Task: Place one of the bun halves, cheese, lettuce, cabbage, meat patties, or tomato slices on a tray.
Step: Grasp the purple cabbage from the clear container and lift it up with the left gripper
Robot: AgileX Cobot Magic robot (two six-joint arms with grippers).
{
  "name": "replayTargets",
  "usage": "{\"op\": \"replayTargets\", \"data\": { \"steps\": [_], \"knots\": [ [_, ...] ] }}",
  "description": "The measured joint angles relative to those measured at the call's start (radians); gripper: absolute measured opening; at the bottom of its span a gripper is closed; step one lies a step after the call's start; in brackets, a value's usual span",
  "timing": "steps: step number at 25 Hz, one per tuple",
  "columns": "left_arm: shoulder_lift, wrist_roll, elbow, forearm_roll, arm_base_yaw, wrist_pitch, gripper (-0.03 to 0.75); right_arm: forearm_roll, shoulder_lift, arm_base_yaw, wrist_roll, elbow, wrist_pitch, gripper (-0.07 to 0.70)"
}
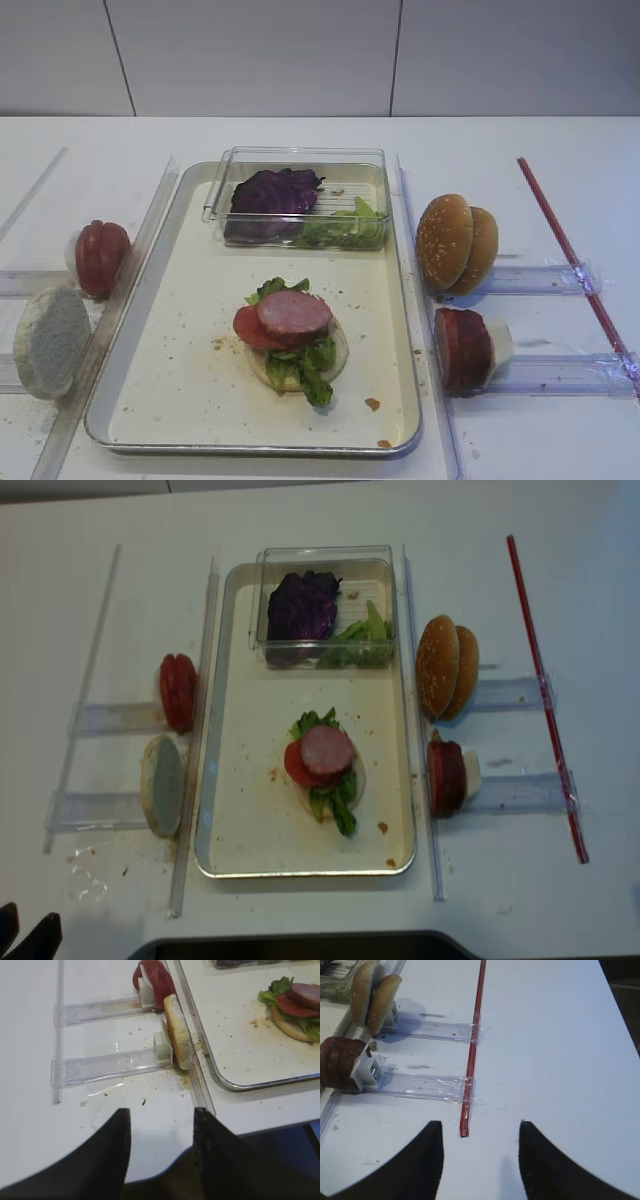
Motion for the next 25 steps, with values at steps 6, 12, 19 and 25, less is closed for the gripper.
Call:
{"op": "replayTargets", "data": {
  "steps": [6, 12, 19, 25],
  "knots": [
    [0.215, -0.022, -0.079, 0.000, 0.000, -0.005, 0.285, 0.000, 0.000, 0.000, 0.000, 0.000, 0.000, 0.382],
    [0.491, -0.047, -0.206, 0.000, 0.000, -0.008, 0.285, 0.000, 0.000, 0.000, 0.000, 0.000, 0.000, 0.382],
    [0.862, -0.052, -0.454, 0.000, 0.000, -0.010, 0.285, 0.000, 0.000, 0.000, 0.000, 0.000, 0.000, 0.382],
    [1.176, -0.052, -0.735, 0.019, 0.000, 0.045, 0.285, 0.000, 0.000, 0.000, 0.000, 0.000, 0.000, 0.382]
  ]
}}
